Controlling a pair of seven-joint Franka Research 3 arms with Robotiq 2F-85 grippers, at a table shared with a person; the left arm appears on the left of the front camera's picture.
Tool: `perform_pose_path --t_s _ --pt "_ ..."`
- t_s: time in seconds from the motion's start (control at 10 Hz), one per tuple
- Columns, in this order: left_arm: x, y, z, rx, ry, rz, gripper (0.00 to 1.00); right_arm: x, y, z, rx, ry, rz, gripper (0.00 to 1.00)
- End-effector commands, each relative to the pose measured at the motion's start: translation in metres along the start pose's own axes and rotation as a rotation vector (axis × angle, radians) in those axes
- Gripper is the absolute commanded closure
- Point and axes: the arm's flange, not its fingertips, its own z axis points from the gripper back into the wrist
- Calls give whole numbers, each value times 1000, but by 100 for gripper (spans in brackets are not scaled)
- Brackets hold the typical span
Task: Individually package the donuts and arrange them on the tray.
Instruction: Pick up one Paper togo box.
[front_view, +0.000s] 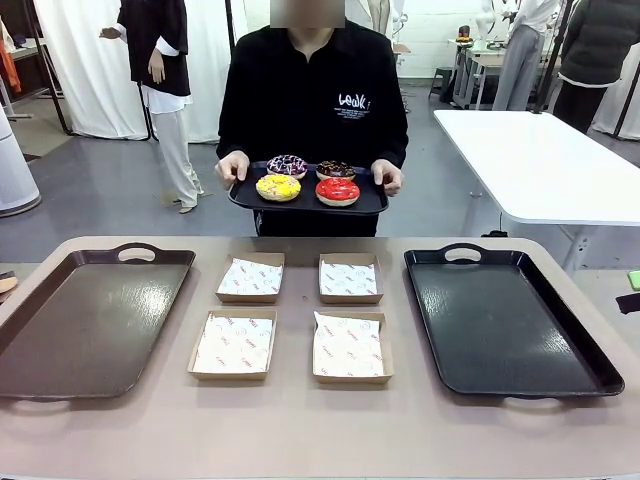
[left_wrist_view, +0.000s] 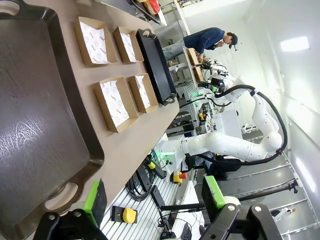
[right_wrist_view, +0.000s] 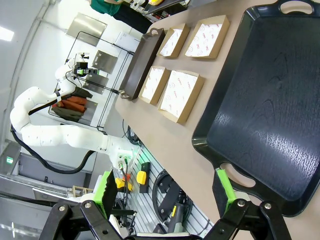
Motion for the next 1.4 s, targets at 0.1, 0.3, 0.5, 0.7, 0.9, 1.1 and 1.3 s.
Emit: perform_pose_path --t_s 0.1,0.3,0.5,0.7,0.9,1.1,1.3 --pt "-2 0 1 -13 -8 -5 0 0 0 0 0 0 0 0" --pt "-2 0 1 -13 -8 -5 0 46 28 -35 -86 46 -3 0" --pt "-2 0 1 -13 -8 -5 0 103 73 -80 -181 146 72 0" --pt "-2 0 1 -13 -8 -5 0 138 111 -130 -350 215 139 0" --pt "-2 0 1 -13 -8 -5 0 160 126 -179 -569 264 202 0" --pt "-2 0 1 -13 -8 -5 0 162 127 -214 -723 299 224 0" --pt "-2 0 1 -13 -8 -5 0 170 114 -256 -805 286 224 0"
